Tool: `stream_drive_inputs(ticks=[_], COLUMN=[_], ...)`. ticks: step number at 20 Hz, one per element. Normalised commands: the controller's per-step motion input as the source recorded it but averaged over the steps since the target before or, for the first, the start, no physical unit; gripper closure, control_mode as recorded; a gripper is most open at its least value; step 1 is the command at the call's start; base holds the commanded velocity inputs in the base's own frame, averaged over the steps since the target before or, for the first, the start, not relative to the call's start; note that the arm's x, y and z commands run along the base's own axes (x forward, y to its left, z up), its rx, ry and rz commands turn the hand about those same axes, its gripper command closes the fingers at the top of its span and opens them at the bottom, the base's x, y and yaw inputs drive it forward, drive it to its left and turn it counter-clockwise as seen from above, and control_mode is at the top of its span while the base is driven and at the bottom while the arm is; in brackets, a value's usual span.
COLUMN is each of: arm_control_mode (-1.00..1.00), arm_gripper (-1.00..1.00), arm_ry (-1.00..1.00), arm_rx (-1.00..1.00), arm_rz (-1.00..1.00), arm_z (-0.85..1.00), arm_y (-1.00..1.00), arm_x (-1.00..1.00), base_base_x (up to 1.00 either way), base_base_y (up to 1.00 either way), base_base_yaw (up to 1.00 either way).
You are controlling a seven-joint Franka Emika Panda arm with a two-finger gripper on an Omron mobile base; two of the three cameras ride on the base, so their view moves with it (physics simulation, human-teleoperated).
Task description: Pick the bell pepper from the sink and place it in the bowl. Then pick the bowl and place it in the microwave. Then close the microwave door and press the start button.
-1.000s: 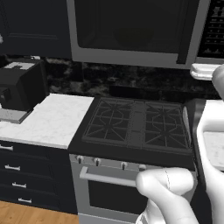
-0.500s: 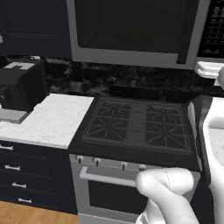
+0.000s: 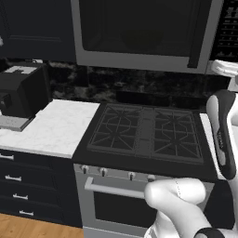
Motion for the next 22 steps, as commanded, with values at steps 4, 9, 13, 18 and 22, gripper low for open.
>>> stream_drive_inputs(ticks=[4, 9, 13, 18, 22], arm_control_mode=[-1.0, -1.0, -1.0, -1.0, -1.0], arm_gripper=[1.0, 1.0, 1.0, 1.0, 1.0], arm_ry=[0.04, 0.01, 0.0, 0.0, 0.0], arm_rx=[0.07, 0.01, 0.04, 0.07, 0.0], arm_rz=[0.0, 0.0, 0.0, 0.0, 0.0], arm_z=[0.0, 0.0, 0.09, 0.06, 0.0], arm_y=[-0.48, -0.11, -0.28, -0.44, -0.13], arm_x=[0.19, 0.24, 0.09, 0.13, 0.16], base_base_x=[0.0, 0.0, 0.0, 0.0, 0.0], base_base_y=[0.0, 0.0, 0.0, 0.0, 0.0], base_base_yaw=[0.0, 0.0, 0.0, 0.0, 0.0])
